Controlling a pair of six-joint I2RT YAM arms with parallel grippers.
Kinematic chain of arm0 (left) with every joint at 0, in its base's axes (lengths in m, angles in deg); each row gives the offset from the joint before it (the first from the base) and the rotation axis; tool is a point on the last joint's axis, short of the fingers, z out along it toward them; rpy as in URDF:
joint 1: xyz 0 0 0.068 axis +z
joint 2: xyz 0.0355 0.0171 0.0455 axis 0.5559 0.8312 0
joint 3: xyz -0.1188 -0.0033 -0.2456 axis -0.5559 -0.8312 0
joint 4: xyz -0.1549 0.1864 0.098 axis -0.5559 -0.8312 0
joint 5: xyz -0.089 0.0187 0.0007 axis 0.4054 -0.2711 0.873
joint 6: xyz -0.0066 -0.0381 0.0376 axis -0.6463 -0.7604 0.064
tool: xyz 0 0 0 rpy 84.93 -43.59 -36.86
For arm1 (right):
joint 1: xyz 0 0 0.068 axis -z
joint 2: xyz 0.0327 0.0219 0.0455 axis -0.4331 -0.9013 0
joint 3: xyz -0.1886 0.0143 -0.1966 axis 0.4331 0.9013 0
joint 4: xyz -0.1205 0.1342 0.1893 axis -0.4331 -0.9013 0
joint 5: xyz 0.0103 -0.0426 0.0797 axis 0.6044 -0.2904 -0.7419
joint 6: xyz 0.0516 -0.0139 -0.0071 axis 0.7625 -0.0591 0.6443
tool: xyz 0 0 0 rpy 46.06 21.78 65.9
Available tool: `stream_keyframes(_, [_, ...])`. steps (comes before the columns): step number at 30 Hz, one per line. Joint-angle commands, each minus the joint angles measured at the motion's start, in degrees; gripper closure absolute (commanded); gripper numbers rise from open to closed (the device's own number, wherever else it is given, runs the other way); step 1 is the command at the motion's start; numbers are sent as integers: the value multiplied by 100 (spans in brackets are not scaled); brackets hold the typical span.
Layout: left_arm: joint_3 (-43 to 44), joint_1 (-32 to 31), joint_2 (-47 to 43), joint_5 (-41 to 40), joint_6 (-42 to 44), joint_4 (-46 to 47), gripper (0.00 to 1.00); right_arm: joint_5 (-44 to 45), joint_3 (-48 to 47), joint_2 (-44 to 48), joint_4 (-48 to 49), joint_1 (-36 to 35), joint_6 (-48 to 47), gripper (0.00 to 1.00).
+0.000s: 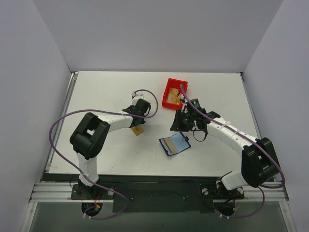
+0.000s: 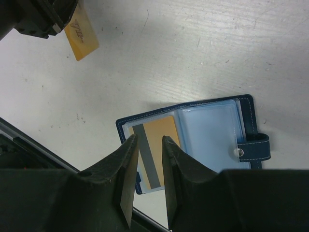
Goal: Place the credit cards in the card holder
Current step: Move the credit card to the center of the board.
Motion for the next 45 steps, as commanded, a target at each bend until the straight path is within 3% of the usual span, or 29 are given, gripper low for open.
stream_keyframes(1, [-440, -195, -96, 150, -214, -1131, 66, 12, 99, 247, -3, -10, 7, 77])
stream_keyframes(31, [-1381, -1039, -1063, 115, -1119, -1615, 67, -23, 371, 546, 85, -89, 175, 77])
stream_keyframes(45, [-889, -1145, -1766, -96, -1137, -1940, 66, 100, 424, 643, 94, -177, 192, 77])
